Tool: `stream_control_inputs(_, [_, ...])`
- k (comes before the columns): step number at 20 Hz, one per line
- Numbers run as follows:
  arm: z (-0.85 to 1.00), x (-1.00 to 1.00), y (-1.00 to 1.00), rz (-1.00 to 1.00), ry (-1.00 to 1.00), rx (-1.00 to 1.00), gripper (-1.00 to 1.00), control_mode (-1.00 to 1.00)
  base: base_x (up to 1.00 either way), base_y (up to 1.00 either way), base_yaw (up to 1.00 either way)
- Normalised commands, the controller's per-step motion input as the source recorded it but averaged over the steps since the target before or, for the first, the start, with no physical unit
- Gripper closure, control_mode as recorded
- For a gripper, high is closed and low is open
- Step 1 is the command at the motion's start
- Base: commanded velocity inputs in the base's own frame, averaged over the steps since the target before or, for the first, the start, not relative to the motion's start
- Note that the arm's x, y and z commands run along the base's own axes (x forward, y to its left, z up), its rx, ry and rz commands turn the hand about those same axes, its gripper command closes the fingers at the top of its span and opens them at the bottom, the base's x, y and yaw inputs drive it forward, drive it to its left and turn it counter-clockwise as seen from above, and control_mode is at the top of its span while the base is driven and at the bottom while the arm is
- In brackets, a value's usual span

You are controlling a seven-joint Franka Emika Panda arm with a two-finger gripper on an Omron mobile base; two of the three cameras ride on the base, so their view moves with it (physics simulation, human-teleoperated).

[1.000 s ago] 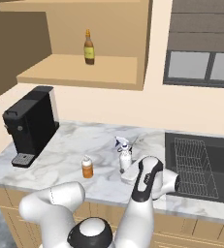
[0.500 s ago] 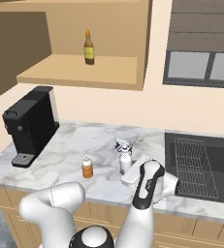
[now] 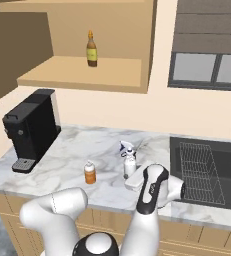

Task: Pick the spray and soap dispenser from the cabinet and place them on the counter.

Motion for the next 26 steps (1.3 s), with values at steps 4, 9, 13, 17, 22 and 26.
stream_control_inputs(4, [-0.17,0.0,0.0,0.0,0.01,0.02,-1.0,-1.0,0.0,0.0,0.0])
stream_control_inputs(9, [-0.14,0.0,0.0,0.0,0.01,0.01,-1.0,-1.0,0.0,0.0,0.0])
stream_control_inputs(13, [-0.12,0.0,0.0,0.0,0.04,0.0,-1.0,-1.0,0.0,0.0,0.0])
stream_control_inputs(17, [-0.03,0.0,-0.09,0.0,0.06,0.0,-1.0,-1.0,0.0,0.0,0.0])
stream_control_inputs(22, [0.12,0.0,-0.36,-0.06,0.05,0.0,-1.0,-1.0,0.0,0.0,0.0])
stream_control_inputs(26, [0.16,0.0,-0.39,-0.08,0.03,-0.01,-1.0,-1.0,0.0,0.0,0.0])
